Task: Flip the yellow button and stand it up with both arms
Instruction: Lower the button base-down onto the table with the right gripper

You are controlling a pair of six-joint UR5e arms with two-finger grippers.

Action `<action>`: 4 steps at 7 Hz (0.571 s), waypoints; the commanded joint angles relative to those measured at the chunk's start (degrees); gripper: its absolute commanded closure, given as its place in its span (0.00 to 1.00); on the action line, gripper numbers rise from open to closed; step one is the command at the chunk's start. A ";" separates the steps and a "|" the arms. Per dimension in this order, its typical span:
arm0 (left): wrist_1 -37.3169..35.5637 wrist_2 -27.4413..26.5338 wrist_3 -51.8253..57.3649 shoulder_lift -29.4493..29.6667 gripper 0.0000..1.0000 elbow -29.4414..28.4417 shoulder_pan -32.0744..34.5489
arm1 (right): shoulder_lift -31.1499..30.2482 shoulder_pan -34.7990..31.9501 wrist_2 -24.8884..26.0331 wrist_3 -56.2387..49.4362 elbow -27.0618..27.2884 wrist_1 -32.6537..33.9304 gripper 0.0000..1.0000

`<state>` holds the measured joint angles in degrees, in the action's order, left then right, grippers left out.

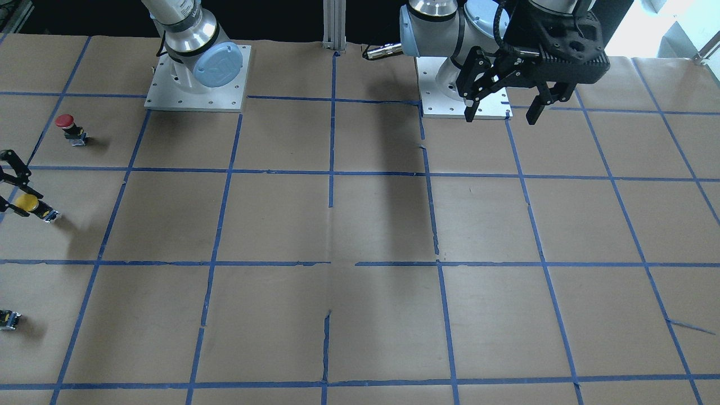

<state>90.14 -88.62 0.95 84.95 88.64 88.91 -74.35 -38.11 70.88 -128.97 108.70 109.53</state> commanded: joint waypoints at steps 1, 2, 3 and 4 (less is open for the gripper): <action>-0.05 0.29 0.01 0.39 0.00 0.21 -0.05 | 0.96 0.14 -0.04 -0.49 0.02 -3.08 0.74; -0.05 0.20 -0.07 0.65 0.00 0.21 -0.23 | 1.14 0.14 0.04 -0.49 -0.07 -5.19 0.71; -0.05 0.12 0.10 0.92 0.00 0.65 -0.23 | 1.05 0.14 0.05 -0.49 -0.07 -5.12 0.65; -0.49 0.12 0.10 1.01 0.00 0.92 -0.23 | 1.05 0.23 -0.13 -0.58 -0.16 -4.77 0.65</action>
<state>89.98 -88.48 1.00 85.76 89.21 88.71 -73.33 -37.94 70.88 -129.48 108.62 104.80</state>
